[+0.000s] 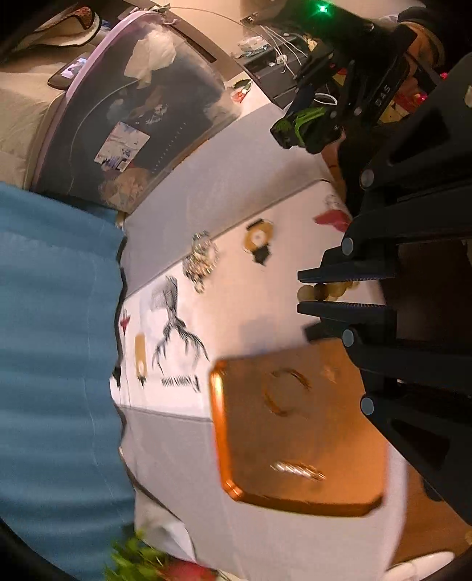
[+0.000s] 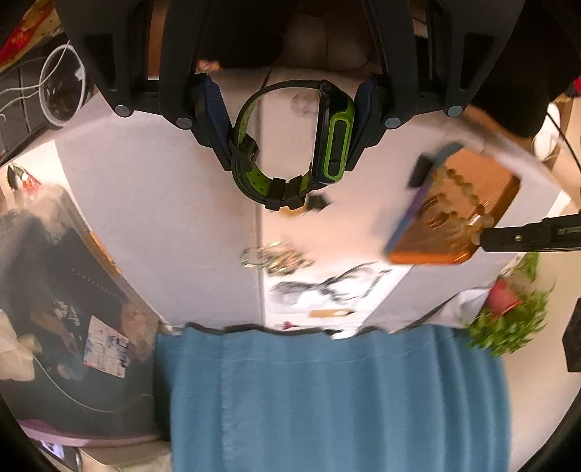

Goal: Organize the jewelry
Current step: 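Carry the beaded bracelet and green watch to the copper tray and release both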

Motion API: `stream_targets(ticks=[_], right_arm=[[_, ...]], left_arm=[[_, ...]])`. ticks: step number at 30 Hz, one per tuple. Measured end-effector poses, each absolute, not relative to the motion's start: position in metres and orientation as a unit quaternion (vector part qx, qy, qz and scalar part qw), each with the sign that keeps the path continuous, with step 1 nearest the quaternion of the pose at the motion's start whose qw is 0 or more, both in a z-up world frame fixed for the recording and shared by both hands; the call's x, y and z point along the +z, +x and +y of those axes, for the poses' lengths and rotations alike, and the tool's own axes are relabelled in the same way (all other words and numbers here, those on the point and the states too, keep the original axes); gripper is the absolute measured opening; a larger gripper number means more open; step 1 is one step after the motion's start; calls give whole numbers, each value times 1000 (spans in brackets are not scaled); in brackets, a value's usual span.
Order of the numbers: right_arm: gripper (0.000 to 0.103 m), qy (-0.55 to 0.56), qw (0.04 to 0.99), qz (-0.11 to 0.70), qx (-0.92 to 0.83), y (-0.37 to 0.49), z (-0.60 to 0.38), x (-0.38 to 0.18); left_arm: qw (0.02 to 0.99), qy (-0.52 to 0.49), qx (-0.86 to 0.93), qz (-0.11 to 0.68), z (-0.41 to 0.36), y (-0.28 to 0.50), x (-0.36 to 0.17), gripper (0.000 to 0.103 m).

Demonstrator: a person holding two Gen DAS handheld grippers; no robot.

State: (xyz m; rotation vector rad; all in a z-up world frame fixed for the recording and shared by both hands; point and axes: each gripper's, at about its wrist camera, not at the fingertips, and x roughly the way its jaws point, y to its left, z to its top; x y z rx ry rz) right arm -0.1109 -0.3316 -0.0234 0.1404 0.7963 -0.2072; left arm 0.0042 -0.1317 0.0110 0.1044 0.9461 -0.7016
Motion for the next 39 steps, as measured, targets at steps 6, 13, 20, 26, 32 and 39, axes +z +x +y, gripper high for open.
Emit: stream_targets(ticks=[6, 13, 20, 26, 32, 39], right_arm=[[58, 56, 918, 387, -72, -139, -283, -17], [58, 39, 919, 392, -33, -163, -231, -17], [58, 20, 916, 401, -8, -174, -203, -23], [58, 6, 914, 406, 9, -178, -188, -24], [58, -5, 914, 405, 16, -175, -182, -24], [58, -15, 911, 412, 22, -163, -178, -27]], left_arm=[[843, 35, -312, 436, -82, -33, 10, 8], [853, 12, -298, 428, -37, -64, 11, 8], [858, 3, -282, 429, -11, -82, 6, 8], [858, -6, -274, 435, 0, -86, 3, 8], [861, -13, -264, 435, 11, -84, 3, 8], [863, -21, -258, 433, 18, -74, 4, 8]])
